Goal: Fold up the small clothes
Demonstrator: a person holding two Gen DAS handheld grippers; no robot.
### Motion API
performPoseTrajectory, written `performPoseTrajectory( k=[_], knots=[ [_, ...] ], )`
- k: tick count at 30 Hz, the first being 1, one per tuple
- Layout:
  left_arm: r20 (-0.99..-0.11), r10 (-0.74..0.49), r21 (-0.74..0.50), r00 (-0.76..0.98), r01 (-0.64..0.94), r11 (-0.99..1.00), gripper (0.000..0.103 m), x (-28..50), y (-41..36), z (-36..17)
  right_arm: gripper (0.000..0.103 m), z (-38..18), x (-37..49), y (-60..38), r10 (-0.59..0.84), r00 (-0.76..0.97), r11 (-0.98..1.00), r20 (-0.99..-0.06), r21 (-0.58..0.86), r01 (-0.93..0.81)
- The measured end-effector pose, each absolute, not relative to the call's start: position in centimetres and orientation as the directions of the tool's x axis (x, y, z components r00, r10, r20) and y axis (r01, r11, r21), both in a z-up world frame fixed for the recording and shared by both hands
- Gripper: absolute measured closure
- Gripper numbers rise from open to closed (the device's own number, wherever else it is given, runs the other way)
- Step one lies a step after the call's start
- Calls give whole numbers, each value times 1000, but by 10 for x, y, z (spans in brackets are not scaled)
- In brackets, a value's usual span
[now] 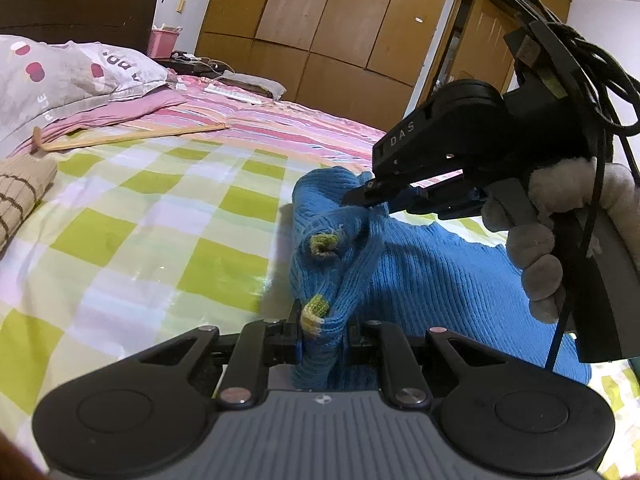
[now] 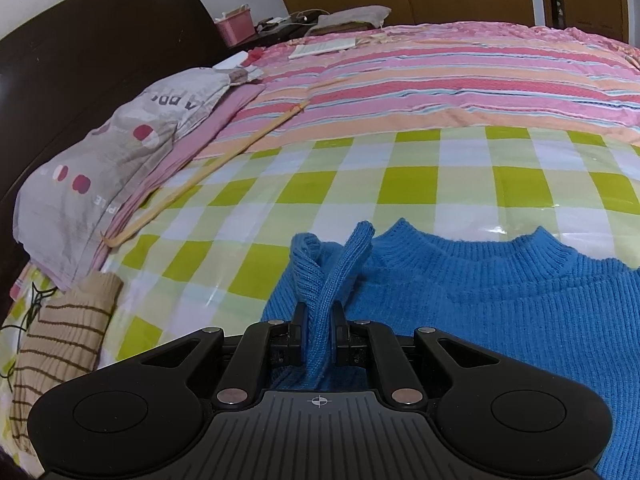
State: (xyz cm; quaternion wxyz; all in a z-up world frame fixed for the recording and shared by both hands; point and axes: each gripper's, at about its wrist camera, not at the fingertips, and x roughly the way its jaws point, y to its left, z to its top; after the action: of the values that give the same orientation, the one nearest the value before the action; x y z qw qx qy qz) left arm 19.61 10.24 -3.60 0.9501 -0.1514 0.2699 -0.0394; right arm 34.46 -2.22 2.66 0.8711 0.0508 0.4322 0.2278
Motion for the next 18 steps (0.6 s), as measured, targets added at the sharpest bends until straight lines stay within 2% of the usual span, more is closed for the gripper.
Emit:
performPoseTrajectory(
  k=[12, 14, 18],
  knots=[
    [-494, -153, -359, 856, -41, 932, 81, 193, 114, -32, 91, 33, 344, 12, 459, 510, 874, -727, 270, -403],
    [-496, -140, -373, 857, -64, 926, 81, 193, 120, -32, 87, 33, 344, 21, 482, 490, 862, -726, 292, -415],
    [-519, -83, -380, 850, -143, 914, 80, 193, 135, -32, 86, 33, 343, 36, 555, 438, 818, -707, 365, -445]
  ],
)
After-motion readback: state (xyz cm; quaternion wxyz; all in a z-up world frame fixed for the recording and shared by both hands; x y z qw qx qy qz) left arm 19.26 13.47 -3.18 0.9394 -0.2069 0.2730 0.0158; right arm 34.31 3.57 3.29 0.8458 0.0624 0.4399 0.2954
